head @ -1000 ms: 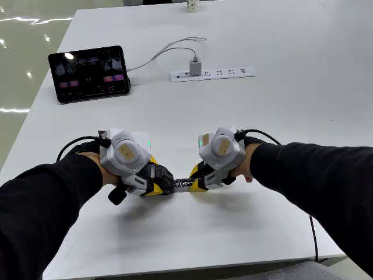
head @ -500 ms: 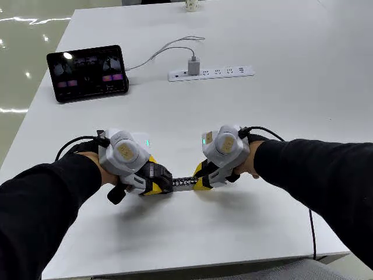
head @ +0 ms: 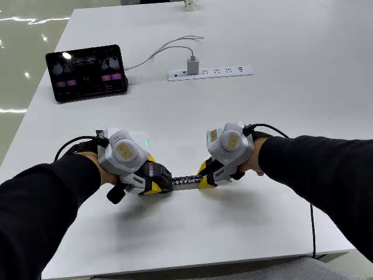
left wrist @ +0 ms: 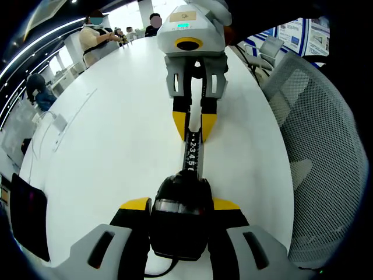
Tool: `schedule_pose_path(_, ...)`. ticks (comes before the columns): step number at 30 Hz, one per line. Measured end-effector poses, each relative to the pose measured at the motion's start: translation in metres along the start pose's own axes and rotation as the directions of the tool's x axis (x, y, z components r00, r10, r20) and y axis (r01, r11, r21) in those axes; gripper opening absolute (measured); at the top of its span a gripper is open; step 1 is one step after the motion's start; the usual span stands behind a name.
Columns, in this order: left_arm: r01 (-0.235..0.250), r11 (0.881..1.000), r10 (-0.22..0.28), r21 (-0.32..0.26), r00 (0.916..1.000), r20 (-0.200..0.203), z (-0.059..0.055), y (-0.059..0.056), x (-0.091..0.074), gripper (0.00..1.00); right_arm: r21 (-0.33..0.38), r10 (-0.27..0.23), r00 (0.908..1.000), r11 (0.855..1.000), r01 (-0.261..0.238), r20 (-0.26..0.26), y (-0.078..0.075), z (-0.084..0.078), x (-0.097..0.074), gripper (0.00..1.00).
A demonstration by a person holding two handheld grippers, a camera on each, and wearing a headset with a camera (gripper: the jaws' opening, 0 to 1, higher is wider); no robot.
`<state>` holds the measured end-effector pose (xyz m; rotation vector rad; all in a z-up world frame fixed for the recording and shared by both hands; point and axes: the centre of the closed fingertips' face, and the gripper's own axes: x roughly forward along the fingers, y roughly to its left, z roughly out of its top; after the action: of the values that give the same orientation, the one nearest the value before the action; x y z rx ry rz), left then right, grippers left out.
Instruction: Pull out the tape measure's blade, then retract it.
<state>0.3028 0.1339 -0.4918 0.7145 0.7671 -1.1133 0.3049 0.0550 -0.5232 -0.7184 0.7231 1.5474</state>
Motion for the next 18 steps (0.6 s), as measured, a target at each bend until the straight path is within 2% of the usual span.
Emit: schedule_pose_path(18, -0.001, 1.0, 0.001, -0.002, 1.0, 0.004, 0.0, 0.0, 0.0, 0.33, 0.006, -0.009, 0.9998, 1.0, 0.009, -0.016, -0.002, -0.014, -0.011, 0.1)
